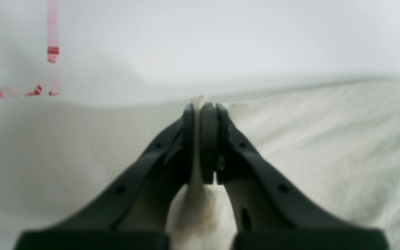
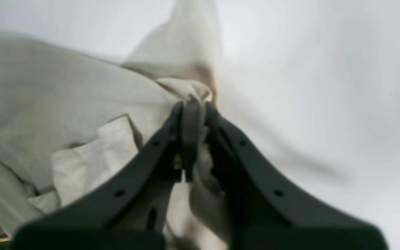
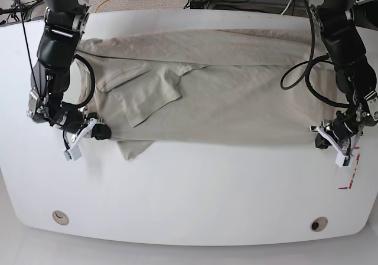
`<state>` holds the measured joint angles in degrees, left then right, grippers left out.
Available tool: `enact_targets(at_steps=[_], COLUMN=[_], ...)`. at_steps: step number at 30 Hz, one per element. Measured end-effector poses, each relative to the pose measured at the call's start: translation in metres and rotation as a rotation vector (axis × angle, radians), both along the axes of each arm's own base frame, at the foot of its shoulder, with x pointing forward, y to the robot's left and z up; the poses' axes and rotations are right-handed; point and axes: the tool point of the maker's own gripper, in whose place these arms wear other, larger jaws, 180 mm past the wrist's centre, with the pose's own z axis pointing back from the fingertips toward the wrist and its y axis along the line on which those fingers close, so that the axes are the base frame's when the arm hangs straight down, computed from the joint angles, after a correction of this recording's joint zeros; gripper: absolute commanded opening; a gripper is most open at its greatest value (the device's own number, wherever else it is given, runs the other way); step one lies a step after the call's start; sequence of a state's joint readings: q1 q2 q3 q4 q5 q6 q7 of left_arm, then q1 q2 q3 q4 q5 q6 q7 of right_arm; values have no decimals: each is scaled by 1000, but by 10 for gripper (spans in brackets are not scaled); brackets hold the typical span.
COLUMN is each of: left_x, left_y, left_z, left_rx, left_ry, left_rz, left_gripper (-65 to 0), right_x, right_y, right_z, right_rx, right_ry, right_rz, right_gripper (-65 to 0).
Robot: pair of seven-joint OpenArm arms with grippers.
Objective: Fold the T-shirt properly
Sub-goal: 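Fold the grasped side edge with both grippers toward the held edge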
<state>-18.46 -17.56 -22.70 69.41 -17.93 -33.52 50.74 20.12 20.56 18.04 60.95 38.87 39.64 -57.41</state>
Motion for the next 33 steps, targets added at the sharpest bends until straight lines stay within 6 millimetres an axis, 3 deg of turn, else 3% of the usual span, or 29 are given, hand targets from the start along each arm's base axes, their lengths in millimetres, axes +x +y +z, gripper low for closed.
enact_targets(at_steps=[7,20,27,33], left_x=[-16,-61,-80,-80], left_y=[-2,-24,-27,-25], left_z=[15,13,8,7], left_rx=[91,202,226,229], left_ry=[-25,-31,-14,-8], left_rz=[-36,-200,-221,-218], left_gripper=[-650,-650,-650,-650], right_x=[0,-47,-77,-102], right_y=[-10,-43,-38,-26], right_z=[25,29,26,27], right_rx=[-89,-196,-253,-251], right_ry=[-47,-24,-22,-31], right_rz=[40,-4,27,65], right_gripper=[-650,-645,-648,-650])
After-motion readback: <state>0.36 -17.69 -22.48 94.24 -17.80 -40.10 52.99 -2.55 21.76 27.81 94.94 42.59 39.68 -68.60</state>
